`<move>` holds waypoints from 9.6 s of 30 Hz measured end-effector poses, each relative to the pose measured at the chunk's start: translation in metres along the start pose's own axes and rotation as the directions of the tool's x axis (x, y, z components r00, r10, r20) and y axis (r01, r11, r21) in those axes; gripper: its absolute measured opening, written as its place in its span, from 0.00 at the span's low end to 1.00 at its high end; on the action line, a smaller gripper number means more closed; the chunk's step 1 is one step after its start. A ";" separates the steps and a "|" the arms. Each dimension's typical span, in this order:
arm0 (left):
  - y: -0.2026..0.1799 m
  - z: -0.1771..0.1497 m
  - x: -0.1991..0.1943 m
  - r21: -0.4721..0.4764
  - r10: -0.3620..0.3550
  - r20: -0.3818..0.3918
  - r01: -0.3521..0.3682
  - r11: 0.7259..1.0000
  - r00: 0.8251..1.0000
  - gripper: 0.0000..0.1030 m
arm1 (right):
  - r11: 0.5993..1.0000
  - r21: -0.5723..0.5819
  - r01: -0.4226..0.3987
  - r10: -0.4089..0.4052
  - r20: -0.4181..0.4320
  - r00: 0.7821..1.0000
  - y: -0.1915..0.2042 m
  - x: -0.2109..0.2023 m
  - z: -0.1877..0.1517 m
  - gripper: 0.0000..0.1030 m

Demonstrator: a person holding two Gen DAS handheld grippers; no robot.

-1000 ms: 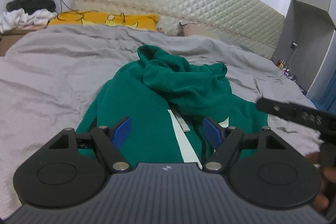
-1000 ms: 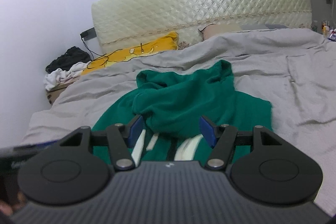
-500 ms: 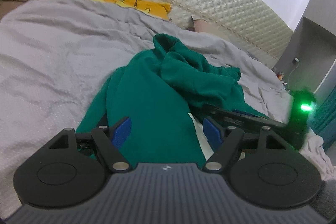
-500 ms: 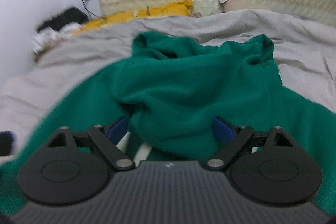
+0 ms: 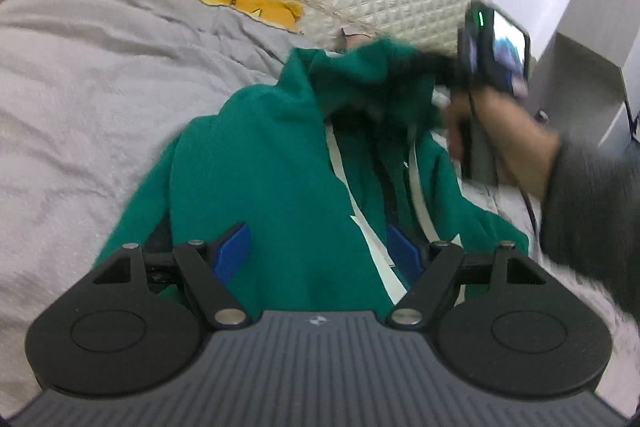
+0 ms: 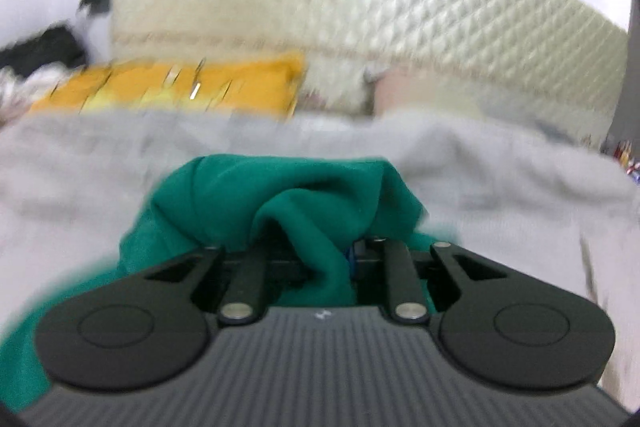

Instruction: Fold large clothes

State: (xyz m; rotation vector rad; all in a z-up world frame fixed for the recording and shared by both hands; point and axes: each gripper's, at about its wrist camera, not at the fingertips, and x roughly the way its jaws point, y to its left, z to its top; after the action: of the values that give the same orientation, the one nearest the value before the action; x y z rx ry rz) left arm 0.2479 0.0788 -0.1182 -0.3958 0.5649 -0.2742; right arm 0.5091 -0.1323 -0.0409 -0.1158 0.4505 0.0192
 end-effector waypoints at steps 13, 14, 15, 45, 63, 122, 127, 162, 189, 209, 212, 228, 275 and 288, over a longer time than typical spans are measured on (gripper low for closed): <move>0.028 -0.012 0.046 -0.055 -0.055 0.045 0.057 0.997 0.997 0.77 | 0.990 0.038 0.135 -0.131 -0.086 0.988 -0.009 0.162 0.018 0.20; 0.026 -0.012 0.047 -0.036 -0.051 0.048 0.052 0.998 0.998 0.77 | 0.990 0.050 0.132 -0.127 -0.094 0.987 -0.012 0.168 0.014 0.21; 0.026 -0.012 0.048 -0.026 -0.050 0.050 0.051 0.998 0.998 0.77 | 0.989 0.073 0.127 -0.121 -0.081 0.989 -0.016 0.169 0.009 0.22; -0.026 -0.019 -0.063 0.011 -0.129 -0.012 0.129 0.992 0.992 0.78 | 0.980 0.152 -0.128 0.148 -0.133 0.980 -0.053 -0.290 -0.109 0.57; -0.076 -0.074 -0.113 0.100 0.029 -0.219 -0.007 0.995 0.975 0.81 | 0.829 0.554 -0.069 0.250 -0.258 0.933 -0.098 -0.348 -0.226 0.58; 0.286 0.248 -0.059 -0.484 0.668 0.165 -0.531 0.696 0.726 0.10 | 0.375 0.862 0.342 -0.227 -0.272 0.935 -0.468 -0.127 -0.187 0.11; 0.336 0.232 -0.001 -0.437 0.711 0.066 -0.620 0.652 0.700 0.10 | 0.304 0.876 0.374 -0.192 -0.328 0.925 -0.482 -0.096 -0.243 0.12; 0.068 0.125 -0.114 -0.046 0.367 0.085 -0.365 0.930 0.926 0.71 | 0.794 0.600 0.098 -0.032 -0.119 0.992 -0.235 -0.298 -0.147 0.82; -0.178 -0.067 -0.167 0.270 0.027 0.039 -0.037 0.962 0.999 0.71 | 0.970 0.212 -0.115 0.111 0.033 0.993 -0.077 -0.412 -0.183 0.82; -0.149 -0.085 -0.142 0.264 0.077 -0.009 -0.072 0.962 0.997 0.92 | 0.946 0.324 0.024 -0.006 -0.054 0.998 -0.104 -0.376 -0.191 1.00; -0.150 -0.088 -0.138 0.274 0.077 -0.020 -0.068 0.959 0.997 0.93 | 0.937 0.348 0.039 -0.020 -0.057 0.998 -0.122 -0.368 -0.185 1.00; -0.136 -0.092 -0.102 0.182 0.137 -0.077 -0.121 0.976 0.988 0.93 | 0.884 0.467 0.033 0.030 -0.129 0.991 -0.317 -0.247 -0.192 0.75; -0.098 -0.091 -0.048 -0.046 0.176 -0.216 -0.190 0.981 0.960 0.93 | 0.553 0.824 0.122 -0.047 -0.115 0.992 -0.424 -0.174 -0.259 0.73; -0.096 -0.091 -0.033 -0.020 0.201 -0.211 -0.210 0.978 0.957 0.93 | 0.425 0.905 0.024 -0.229 0.082 0.970 -0.468 -0.108 -0.273 0.71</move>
State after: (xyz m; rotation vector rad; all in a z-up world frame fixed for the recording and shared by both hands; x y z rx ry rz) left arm 0.1558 -0.0212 -0.1319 -0.3476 0.8129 -0.1035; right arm 0.3140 -0.6278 -0.1877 0.9468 0.1969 -0.3731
